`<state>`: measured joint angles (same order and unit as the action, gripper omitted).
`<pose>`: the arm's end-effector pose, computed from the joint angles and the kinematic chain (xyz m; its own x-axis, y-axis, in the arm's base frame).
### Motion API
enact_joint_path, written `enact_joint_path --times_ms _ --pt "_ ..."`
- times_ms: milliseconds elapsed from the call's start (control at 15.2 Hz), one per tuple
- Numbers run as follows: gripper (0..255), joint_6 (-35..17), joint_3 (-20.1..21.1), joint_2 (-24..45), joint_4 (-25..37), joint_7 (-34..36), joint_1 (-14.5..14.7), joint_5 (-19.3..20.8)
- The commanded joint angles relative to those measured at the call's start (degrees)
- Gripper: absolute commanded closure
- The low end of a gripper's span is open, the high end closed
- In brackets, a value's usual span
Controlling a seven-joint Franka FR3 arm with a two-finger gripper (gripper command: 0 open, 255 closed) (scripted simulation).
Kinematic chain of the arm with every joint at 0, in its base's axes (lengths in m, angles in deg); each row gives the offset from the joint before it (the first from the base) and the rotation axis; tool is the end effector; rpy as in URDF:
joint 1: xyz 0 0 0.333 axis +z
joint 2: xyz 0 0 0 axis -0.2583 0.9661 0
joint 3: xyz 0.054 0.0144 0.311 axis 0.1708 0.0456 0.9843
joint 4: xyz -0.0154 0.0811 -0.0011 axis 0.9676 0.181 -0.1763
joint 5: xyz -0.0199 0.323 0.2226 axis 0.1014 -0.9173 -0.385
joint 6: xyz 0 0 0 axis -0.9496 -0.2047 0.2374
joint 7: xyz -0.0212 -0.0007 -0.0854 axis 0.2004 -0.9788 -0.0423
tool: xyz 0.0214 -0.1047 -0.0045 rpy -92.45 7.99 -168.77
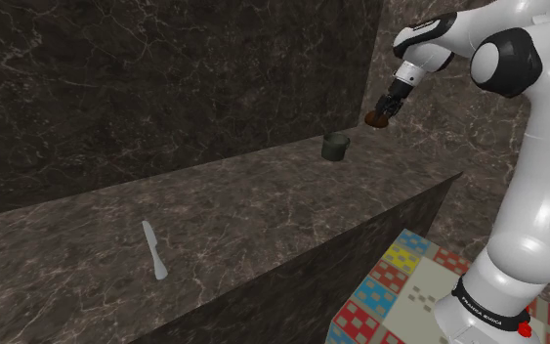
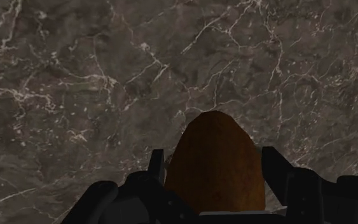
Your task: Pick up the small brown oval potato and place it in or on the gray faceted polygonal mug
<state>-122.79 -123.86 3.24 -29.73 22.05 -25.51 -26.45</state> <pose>0.4605 -0.4108 0.4876 0.9619 -0.1936 0.1932 -0.1268 -0.9415 -0.3122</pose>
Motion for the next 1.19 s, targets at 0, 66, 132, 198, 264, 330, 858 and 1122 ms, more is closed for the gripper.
enact_joint_path --times_ms 0,66,132,198,264,330,858,1122 --pt "255 0.1 1.0 2.5 2.7 1.5 0.4 -1.4" --pt "255 0.1 1.5 3.5 3.9 2.5 0.7 -1.9" --pt "255 0.1 1.9 4.6 5.3 3.4 1.0 -2.5" --pt "255 0.2 2.4 5.7 6.8 4.3 1.2 -3.0" --pt "255 0.4 2.9 6.9 8.3 5.3 1.4 -3.5" --pt "255 0.5 3.4 8.1 9.9 6.3 1.6 -4.0" --pt "255 -1.7 5.3 13.1 13.3 8.2 2.3 -6.4" --pt "255 -4.1 5.6 13.7 11.0 7.0 2.6 -7.0"
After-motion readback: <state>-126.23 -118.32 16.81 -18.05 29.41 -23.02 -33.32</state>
